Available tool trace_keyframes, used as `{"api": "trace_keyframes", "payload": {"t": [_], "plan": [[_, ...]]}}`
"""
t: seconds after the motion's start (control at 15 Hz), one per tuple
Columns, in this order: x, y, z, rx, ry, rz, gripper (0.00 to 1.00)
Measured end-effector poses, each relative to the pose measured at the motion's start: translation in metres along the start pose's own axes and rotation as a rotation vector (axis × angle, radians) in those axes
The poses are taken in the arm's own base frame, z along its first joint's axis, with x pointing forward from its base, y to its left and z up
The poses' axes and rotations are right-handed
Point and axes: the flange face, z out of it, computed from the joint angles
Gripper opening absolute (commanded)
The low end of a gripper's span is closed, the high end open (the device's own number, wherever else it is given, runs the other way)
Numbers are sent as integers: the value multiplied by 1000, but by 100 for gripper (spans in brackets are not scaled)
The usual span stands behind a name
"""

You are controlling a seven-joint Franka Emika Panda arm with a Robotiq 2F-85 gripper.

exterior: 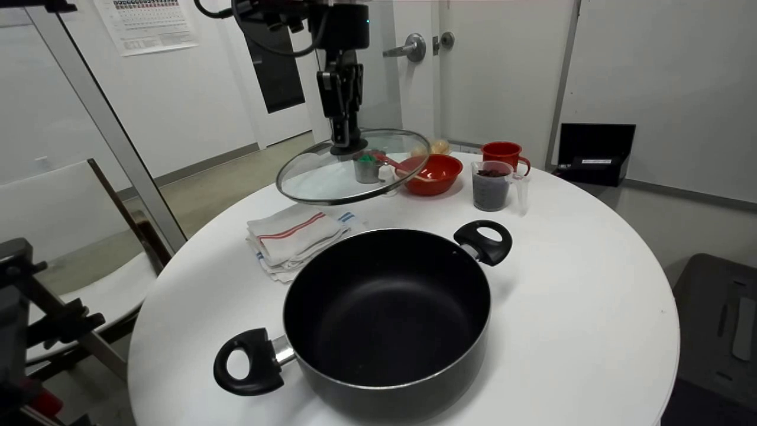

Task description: Put the lid on the pot

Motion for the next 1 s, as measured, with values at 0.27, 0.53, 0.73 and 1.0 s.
{"api": "trace_keyframes", "payload": {"t": [0.27, 0.53, 0.73, 1.0], "plan": [[16, 30, 3, -16, -17, 101, 25], [37, 63, 12, -23, -48, 208, 25], [54, 87, 16, -12, -80, 290, 25], [73, 116, 23, 11, -128, 402, 25]]}}
